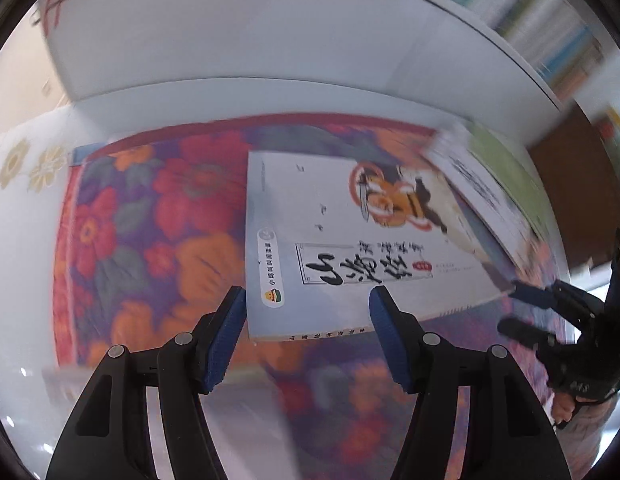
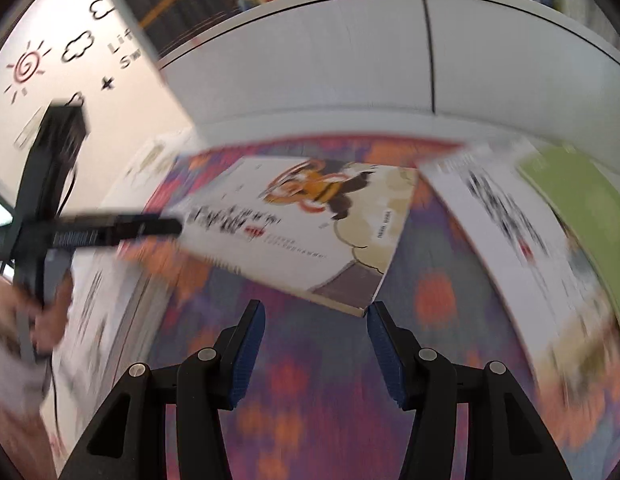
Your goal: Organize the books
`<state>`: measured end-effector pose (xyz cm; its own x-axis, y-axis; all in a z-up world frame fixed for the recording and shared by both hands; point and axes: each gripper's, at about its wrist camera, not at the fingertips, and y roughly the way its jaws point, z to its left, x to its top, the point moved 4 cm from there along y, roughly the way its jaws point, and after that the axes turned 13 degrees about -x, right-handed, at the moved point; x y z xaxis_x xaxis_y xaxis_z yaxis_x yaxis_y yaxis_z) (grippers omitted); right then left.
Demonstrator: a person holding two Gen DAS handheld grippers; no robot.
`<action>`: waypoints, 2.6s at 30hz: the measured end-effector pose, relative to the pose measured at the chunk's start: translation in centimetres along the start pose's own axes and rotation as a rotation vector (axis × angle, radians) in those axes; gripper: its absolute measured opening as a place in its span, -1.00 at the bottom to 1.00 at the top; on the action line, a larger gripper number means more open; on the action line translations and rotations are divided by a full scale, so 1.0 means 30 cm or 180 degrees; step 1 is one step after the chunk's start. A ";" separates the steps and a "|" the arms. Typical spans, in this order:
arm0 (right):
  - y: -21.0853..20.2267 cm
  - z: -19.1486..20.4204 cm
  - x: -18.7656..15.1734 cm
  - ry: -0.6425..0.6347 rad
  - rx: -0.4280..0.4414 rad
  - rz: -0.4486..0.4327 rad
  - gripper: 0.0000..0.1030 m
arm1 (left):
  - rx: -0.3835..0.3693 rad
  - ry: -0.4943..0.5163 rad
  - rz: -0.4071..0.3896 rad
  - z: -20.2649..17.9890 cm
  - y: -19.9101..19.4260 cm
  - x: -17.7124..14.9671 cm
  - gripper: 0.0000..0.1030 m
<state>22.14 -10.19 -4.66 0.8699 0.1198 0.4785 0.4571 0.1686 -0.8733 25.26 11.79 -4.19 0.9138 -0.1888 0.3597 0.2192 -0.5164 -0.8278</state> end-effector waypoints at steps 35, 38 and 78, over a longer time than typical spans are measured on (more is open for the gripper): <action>-0.048 -0.115 -0.486 -0.0293 0.0493 0.0520 0.01 | -0.0092 -0.0229 -0.0068 -0.359 0.145 -0.591 0.15; -0.063 -0.112 -0.538 -0.0339 0.0854 0.0730 0.00 | -0.0273 -0.0222 -0.0053 -0.328 0.136 -0.589 0.09; -0.128 -0.177 -0.436 0.0035 0.0572 0.0219 -0.72 | -0.0578 -0.0242 -0.0117 -0.297 0.108 -0.522 -0.42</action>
<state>9.98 -17.59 -8.07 0.9004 0.1264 0.4163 0.3570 0.3325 -0.8729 8.60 5.62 -8.67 0.9310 -0.1071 0.3490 0.1938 -0.6652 -0.7211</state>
